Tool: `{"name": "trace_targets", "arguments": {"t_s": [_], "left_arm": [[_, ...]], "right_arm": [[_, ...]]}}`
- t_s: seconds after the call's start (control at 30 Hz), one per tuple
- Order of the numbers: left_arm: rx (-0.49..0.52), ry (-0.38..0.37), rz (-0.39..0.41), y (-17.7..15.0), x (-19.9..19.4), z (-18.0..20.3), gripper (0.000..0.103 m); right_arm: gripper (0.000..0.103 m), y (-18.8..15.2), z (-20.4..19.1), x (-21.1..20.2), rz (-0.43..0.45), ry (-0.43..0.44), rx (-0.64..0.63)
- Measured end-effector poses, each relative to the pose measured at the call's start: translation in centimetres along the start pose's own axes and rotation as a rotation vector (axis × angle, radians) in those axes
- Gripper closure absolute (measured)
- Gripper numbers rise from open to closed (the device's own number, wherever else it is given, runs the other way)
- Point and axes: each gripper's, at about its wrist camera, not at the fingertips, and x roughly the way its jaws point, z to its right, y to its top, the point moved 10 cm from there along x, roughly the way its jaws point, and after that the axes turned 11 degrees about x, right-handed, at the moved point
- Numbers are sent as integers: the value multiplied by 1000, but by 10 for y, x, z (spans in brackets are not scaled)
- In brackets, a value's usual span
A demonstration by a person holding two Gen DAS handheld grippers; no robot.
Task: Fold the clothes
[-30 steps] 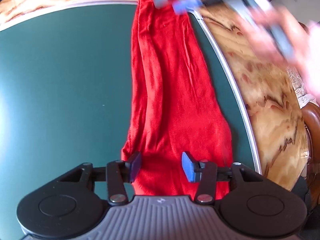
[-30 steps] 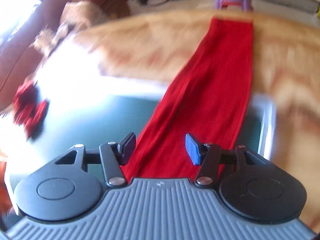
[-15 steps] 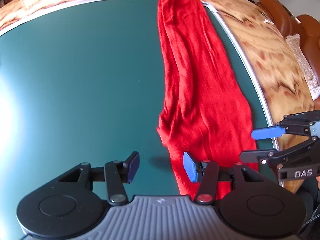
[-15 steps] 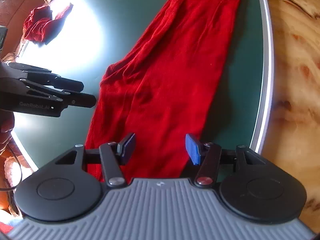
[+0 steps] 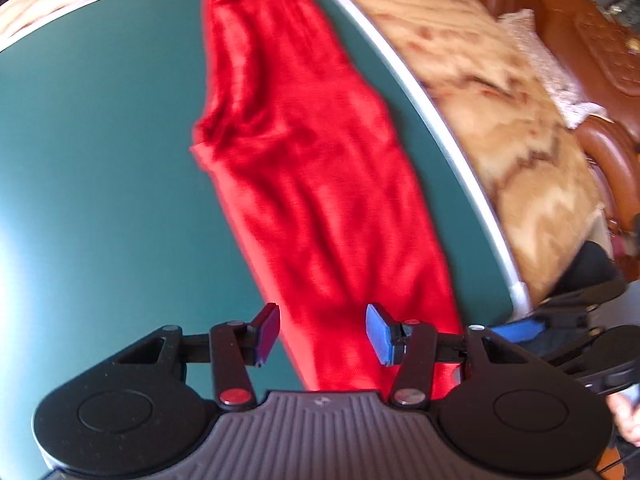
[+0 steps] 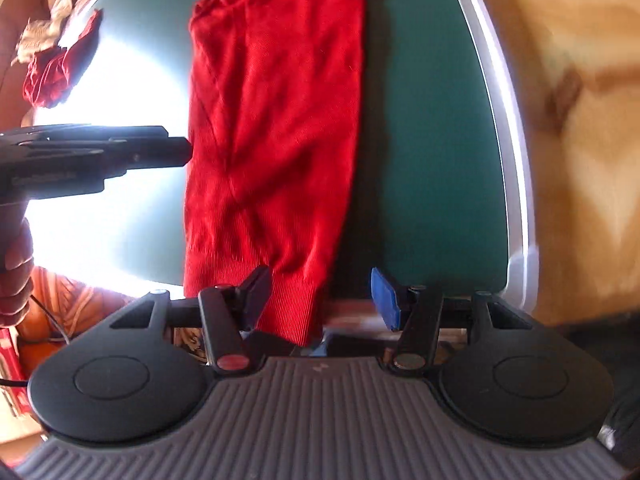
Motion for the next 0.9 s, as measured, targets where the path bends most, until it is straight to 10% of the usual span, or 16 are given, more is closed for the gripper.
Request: {"name": "trace_targets", "arguments": {"t_s": [0.3, 0.43, 0.9], "left_arm": [[225, -36, -13, -13, -1, 31, 44], [317, -50, -3, -26, -8, 43, 37], [522, -15, 4, -65, -15, 75, 33]], "right_arm": [[41, -27, -20, 0, 72, 37, -62], [88, -29, -30, 9, 73, 29, -90], [91, 1, -30, -47, 22, 379, 362]]}}
